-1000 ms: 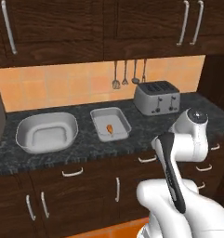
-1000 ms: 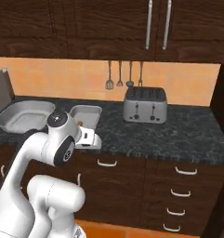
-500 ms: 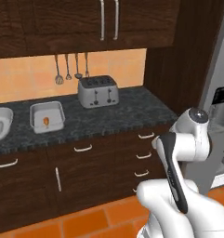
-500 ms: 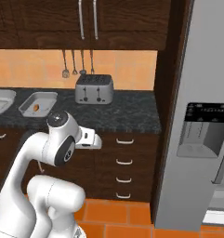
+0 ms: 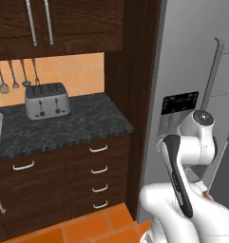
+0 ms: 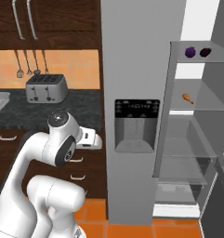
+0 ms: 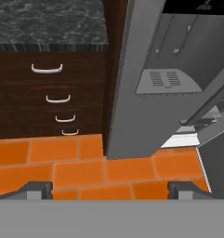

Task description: Place one eggplant and one chicken drumstick in each tupperware on the nearby counter, to pack two identical lunches.

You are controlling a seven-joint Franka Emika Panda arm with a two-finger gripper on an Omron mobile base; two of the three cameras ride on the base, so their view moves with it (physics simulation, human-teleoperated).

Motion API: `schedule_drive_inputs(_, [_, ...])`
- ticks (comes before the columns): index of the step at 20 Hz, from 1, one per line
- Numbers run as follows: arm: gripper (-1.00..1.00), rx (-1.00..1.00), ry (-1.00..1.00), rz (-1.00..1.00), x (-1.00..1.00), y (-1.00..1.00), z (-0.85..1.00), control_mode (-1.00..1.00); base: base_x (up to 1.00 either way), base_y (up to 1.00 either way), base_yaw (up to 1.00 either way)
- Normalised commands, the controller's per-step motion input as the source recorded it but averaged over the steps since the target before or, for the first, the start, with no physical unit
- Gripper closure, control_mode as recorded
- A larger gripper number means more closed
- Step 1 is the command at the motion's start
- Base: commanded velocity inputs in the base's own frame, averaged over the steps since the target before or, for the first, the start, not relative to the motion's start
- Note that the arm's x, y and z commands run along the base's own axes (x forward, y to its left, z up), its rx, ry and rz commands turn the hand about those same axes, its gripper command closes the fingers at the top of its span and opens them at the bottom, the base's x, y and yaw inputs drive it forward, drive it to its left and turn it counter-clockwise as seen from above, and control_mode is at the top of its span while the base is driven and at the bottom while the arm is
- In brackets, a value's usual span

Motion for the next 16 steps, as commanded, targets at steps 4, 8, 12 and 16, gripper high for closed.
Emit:
schedule_drive_inputs(4, [-1.00,0.00,0.00,0.00,0.00,0.00,0.00,1.00,0.18,-0.51,0.02])
schedule_drive_inputs(8, [-1.00,0.00,0.00,0.00,0.00,0.00,0.00,1.00,0.00,-0.36,0.01])
schedule_drive_inputs(12, [-1.00,0.00,0.00,0.00,0.00,0.00,0.00,1.00,0.00,-0.36,0.00])
schedule_drive_inputs(16, [-1.00,0.00,0.00,0.00,0.00,0.00,0.00,1.00,0.00,-0.46,0.00])
